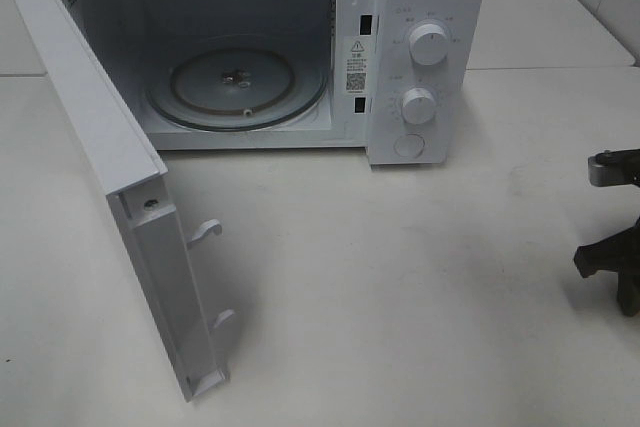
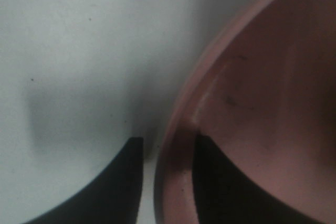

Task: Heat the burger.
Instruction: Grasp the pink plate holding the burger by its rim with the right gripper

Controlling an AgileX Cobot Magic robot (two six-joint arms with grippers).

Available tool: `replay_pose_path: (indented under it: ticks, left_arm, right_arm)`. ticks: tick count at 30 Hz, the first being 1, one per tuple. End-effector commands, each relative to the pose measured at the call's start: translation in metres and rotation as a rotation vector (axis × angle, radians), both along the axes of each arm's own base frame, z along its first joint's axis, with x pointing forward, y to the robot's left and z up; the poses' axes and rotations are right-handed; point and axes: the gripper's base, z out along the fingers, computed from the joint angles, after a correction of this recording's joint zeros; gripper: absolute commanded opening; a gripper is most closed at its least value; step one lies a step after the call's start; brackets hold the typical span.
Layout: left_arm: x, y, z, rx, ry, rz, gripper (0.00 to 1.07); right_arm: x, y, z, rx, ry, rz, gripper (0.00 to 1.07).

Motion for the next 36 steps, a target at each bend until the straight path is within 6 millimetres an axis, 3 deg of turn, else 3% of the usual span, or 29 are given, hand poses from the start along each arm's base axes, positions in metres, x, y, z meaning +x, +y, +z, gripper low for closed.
replay_pose_path:
  ticks: [1,2,5,17,36]
  left_arm:
    - [-0.003,-0.001,0.000,-0.006,-0.018,-0.002,1.00]
    - [-0.003,-0.001,0.000,-0.006,-0.018,-0.002,1.00]
    - [-0.003,-0.001,0.000,-0.006,-0.018,-0.002,1.00]
    - [-0.003,-0.001,0.000,-0.006,-0.018,-0.002,1.00]
    - [-0.003,-0.001,0.000,-0.006,-0.018,-0.002,1.00]
  right_arm:
    - [-0.005,-0.002,-0.003,-0.009,0.022,-0.009,0.18]
    - [-0.007,-0.002,-0.004,-0.009,0.029,-0.009,0.10]
    - [-0.008,-0.002,-0.005,-0.009,0.035,-0.009,0.00]
    - [-0.009,0.010,-0.003,-0.029,0.056,0.047,0.00]
    - [-0.015,0.025,0.002,-0.262,0.103,0.100,0.00]
